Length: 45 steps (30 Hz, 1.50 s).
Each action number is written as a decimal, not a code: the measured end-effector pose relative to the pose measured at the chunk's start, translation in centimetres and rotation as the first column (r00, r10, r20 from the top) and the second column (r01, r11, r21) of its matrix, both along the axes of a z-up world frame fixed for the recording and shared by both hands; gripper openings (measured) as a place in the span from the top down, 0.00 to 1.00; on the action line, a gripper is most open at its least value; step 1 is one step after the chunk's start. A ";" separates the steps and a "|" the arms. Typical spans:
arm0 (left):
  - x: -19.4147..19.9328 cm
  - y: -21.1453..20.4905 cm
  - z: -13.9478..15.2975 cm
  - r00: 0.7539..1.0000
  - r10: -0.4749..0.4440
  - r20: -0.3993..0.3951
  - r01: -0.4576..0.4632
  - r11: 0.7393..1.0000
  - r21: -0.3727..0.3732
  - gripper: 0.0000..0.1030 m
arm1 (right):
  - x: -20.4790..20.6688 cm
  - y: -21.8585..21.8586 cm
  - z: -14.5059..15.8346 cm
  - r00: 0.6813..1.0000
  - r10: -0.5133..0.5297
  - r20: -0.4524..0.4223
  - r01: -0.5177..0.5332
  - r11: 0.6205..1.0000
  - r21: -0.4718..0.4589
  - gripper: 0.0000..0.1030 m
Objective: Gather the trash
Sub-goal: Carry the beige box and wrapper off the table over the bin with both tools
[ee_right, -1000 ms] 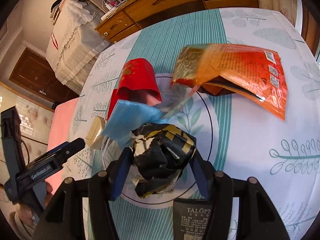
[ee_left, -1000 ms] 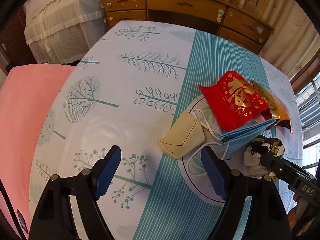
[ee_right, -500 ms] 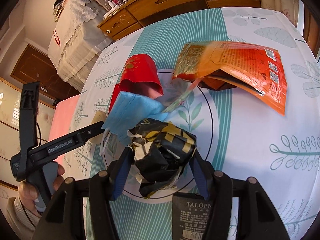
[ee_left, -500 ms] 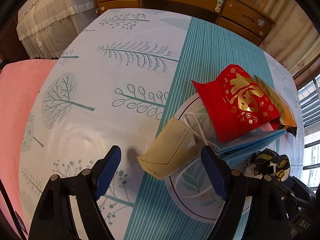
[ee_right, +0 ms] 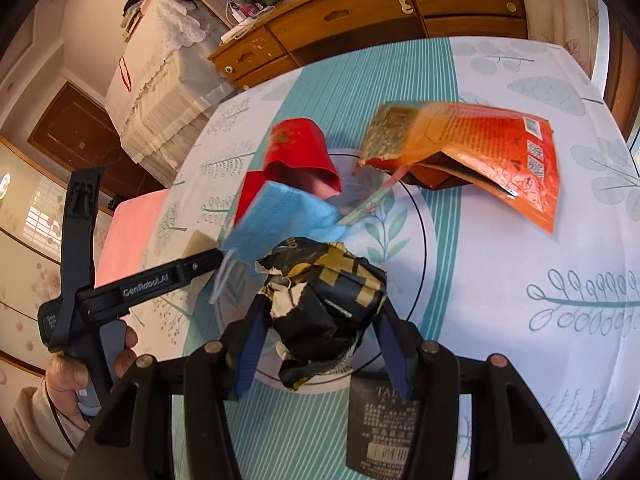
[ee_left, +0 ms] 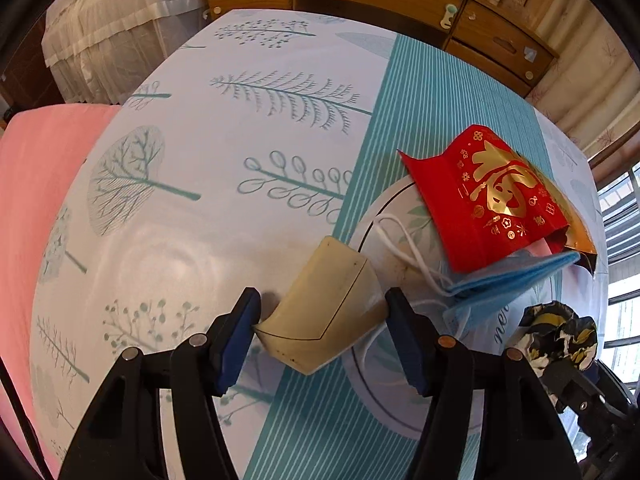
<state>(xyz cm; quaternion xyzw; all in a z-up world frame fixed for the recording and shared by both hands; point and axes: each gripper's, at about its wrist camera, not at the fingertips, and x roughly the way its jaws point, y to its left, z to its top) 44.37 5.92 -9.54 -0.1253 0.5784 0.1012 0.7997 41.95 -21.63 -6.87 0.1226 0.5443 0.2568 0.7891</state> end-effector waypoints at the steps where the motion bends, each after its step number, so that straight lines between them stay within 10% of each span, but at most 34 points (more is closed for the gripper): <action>1: -0.4 0.4 0.4 1.000 0.004 0.003 -0.004 1.000 -0.003 0.40 | -0.3 0.0 0.2 1.000 -0.001 0.003 0.001 1.000 0.002 0.49; 20: -17.9 -0.1 8.8 0.991 -0.110 0.080 0.117 0.990 -0.078 0.40 | -15.4 0.8 5.2 0.997 -0.055 0.056 0.055 0.998 0.007 0.49; 33: -34.7 -2.9 12.8 0.891 -0.431 0.142 0.445 0.892 -0.084 0.40 | -35.7 2.4 7.1 0.958 -0.276 0.081 0.278 0.960 -0.016 0.49; 45: -43.4 -5.6 10.4 0.848 -0.526 0.070 0.530 0.833 -0.161 0.40 | -45.7 1.5 3.4 0.935 -0.352 -0.031 0.345 0.929 -0.135 0.49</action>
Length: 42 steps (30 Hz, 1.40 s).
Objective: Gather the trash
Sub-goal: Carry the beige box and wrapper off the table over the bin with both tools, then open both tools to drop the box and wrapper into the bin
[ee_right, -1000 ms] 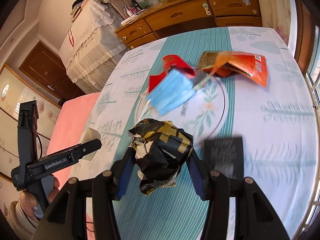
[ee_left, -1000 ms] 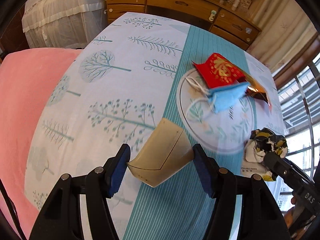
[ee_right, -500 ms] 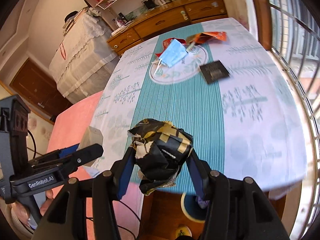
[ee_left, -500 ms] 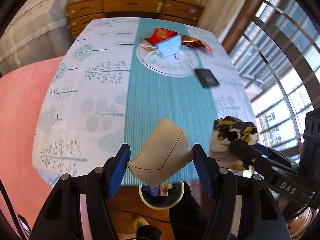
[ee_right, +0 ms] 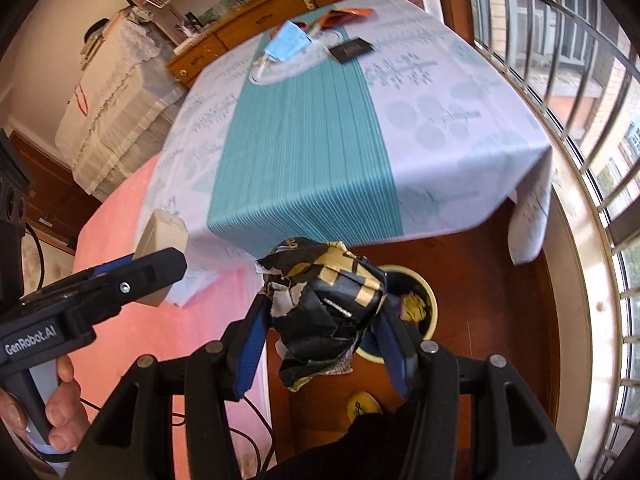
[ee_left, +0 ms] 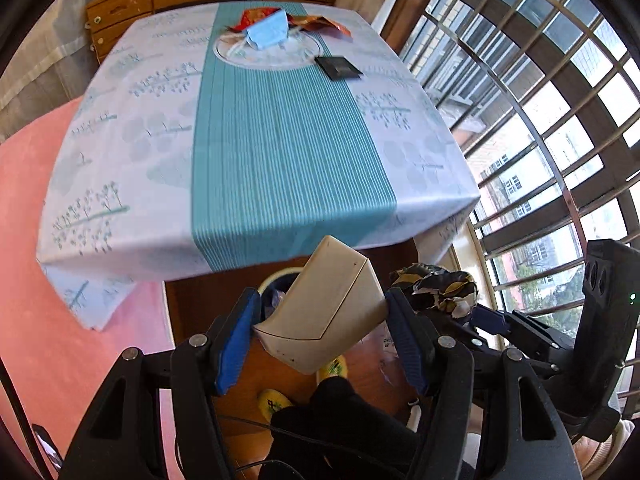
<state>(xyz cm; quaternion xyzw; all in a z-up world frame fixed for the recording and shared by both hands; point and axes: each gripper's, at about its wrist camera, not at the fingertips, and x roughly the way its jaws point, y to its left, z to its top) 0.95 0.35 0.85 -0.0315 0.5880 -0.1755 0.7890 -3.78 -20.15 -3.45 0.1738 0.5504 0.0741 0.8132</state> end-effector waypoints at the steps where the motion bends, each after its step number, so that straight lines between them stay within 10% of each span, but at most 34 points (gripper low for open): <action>1: -0.2 -0.3 -0.6 1.000 -0.003 -0.010 0.003 1.000 -0.001 0.40 | -0.4 -0.2 -0.6 1.000 -0.003 -0.013 0.003 1.000 -0.004 0.49; 35: 1.5 -4.8 -29.4 0.983 0.047 -0.175 -0.035 0.997 0.070 0.39 | 1.5 -4.9 -26.2 0.962 -0.088 -0.257 0.078 0.996 -0.048 0.49; 38: 2.1 -4.5 -31.0 0.981 0.065 -0.184 -0.048 0.994 0.096 0.17 | 1.8 -4.5 -27.1 0.962 -0.085 -0.261 0.073 0.996 -0.053 0.49; 42: 2.4 -3.4 -32.2 0.980 0.097 -0.174 -0.076 0.990 0.121 0.11 | 1.9 -3.8 -27.9 0.961 -0.076 -0.266 0.064 0.997 -0.053 0.49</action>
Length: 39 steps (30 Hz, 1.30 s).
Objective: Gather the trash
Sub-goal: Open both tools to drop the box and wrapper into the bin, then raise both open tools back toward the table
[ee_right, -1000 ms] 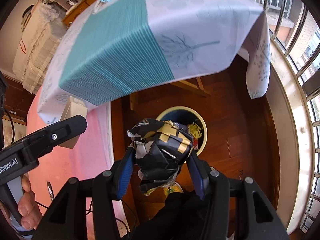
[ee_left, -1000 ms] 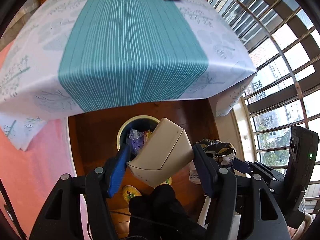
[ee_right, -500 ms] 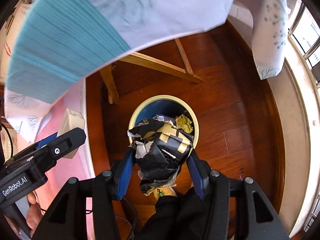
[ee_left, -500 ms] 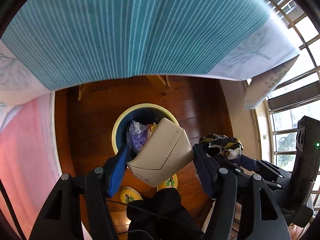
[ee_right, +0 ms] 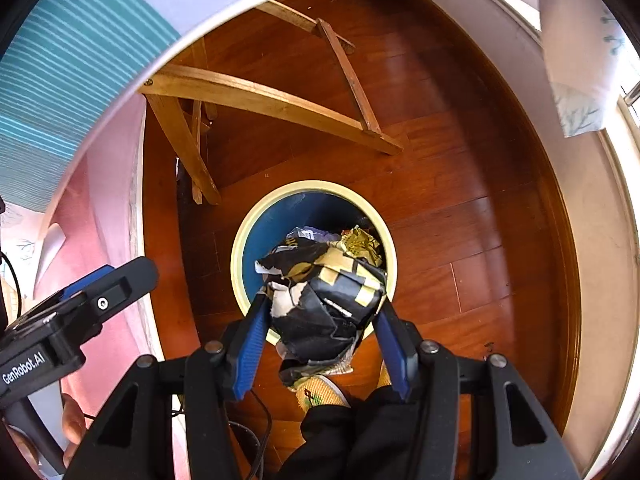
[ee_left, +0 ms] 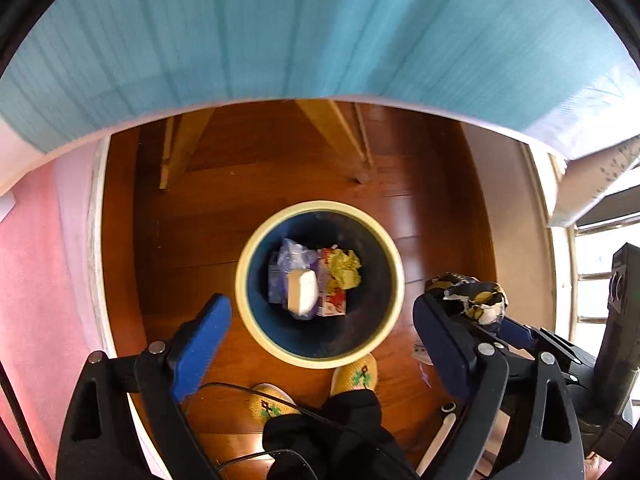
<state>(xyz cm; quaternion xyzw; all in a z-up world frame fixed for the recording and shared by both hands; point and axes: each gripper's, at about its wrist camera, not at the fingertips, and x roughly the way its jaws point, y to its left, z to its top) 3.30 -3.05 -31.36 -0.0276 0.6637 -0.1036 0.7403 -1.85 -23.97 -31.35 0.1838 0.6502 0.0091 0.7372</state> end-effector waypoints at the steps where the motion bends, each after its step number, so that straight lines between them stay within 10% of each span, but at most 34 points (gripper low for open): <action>1: 0.0 0.5 -0.4 1.000 0.011 0.000 -0.011 1.000 0.012 0.11 | 0.1 0.3 -0.3 1.000 0.003 -0.003 -0.003 1.000 0.002 0.49; 24: -1.7 6.7 -1.1 0.988 0.141 0.056 -0.145 0.987 0.071 0.11 | 2.7 5.0 -3.0 0.996 0.088 0.003 -0.087 0.995 -0.049 0.23; 39: -1.7 5.4 7.5 0.990 0.086 0.113 -0.095 0.992 0.082 0.11 | 1.5 4.5 3.9 1.000 0.030 0.006 -0.030 0.998 -0.054 0.23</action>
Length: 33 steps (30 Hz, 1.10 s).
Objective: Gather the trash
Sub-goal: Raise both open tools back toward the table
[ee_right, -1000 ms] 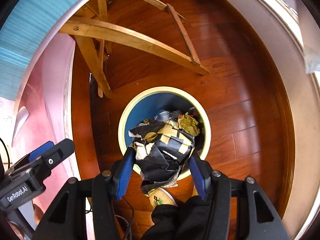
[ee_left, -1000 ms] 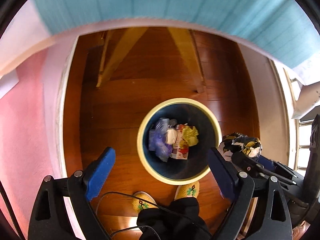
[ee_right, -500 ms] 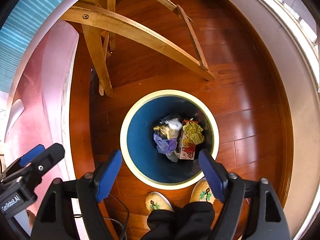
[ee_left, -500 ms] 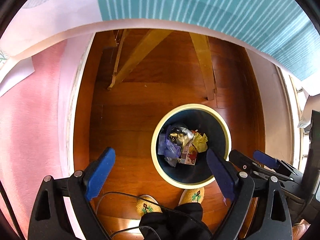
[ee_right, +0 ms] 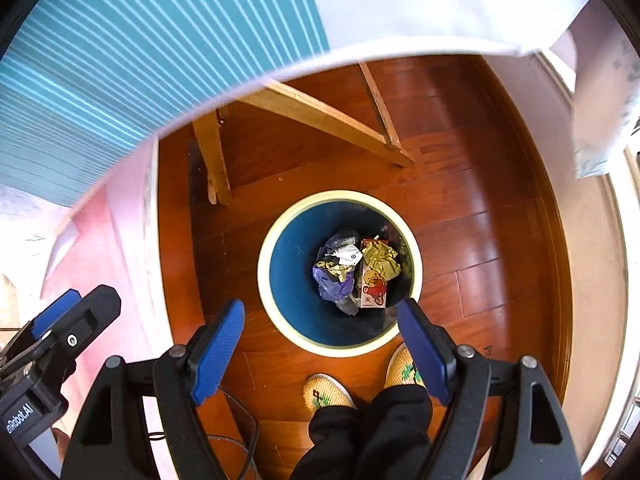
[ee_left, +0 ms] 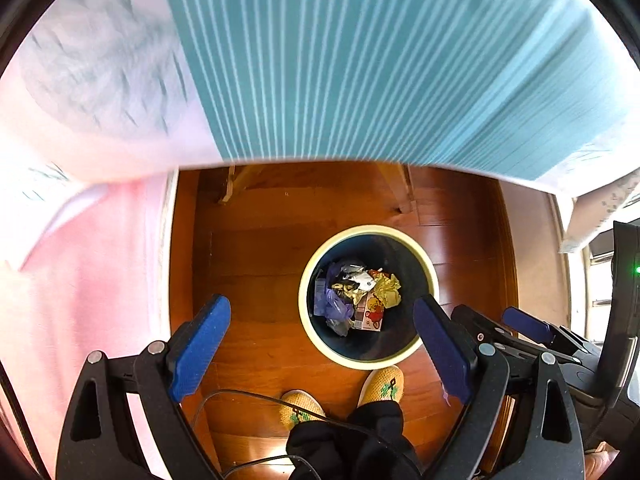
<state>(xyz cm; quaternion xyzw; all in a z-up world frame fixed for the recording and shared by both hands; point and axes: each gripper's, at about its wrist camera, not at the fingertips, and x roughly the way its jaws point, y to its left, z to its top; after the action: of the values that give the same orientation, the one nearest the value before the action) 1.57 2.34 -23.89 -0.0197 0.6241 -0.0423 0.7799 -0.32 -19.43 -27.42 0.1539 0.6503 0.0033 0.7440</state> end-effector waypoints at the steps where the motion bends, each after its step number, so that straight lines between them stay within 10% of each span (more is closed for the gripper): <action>1: 0.0 0.0 0.9 1.000 -0.004 0.007 0.004 1.000 0.004 0.11 | -0.1 0.0 0.9 1.000 0.000 0.003 0.000 1.000 0.001 0.23; 33: -2.7 2.6 30.8 0.936 -0.096 0.337 0.125 0.990 -0.064 0.11 | -3.7 0.9 30.9 0.940 0.056 0.338 -0.013 0.992 -0.127 0.23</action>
<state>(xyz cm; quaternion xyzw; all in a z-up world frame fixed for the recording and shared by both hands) -1.11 4.91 6.89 -0.0100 0.4810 -0.1151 0.8691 -3.97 -18.56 3.52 0.0937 0.5134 0.0030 0.8530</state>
